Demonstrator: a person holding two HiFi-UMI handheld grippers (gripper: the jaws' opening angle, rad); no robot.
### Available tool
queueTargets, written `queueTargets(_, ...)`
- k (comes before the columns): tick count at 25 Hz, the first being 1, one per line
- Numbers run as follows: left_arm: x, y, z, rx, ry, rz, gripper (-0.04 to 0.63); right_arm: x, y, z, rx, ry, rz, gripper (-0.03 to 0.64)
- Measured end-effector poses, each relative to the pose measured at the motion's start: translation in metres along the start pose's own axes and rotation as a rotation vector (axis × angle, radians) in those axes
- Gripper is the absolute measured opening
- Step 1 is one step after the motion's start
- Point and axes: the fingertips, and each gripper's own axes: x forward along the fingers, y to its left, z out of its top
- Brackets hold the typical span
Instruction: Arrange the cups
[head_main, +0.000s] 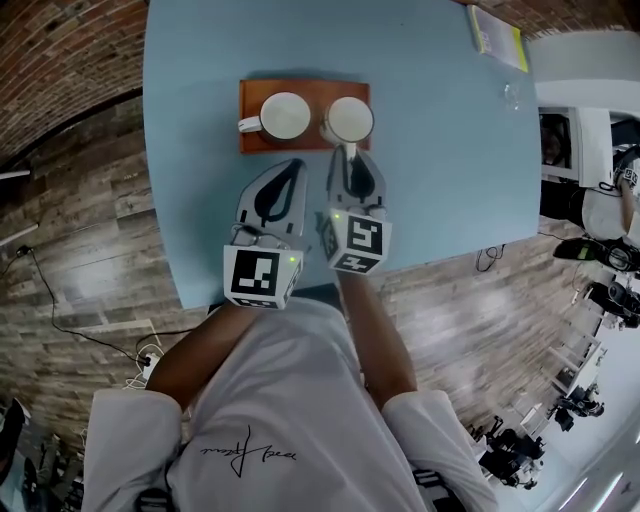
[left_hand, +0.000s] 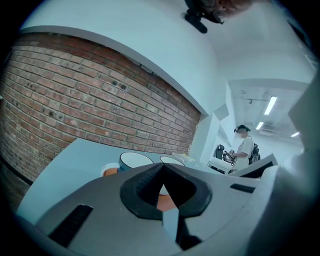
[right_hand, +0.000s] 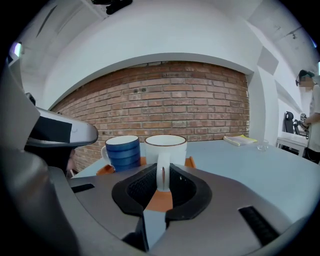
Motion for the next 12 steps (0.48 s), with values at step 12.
queueTargets(12,0.0051,0.0056,-0.0025,-0.007,0.003,0.007,0.009,0.0005,0.0028,0.0003,-0.028,-0.033,-0.022,0.064)
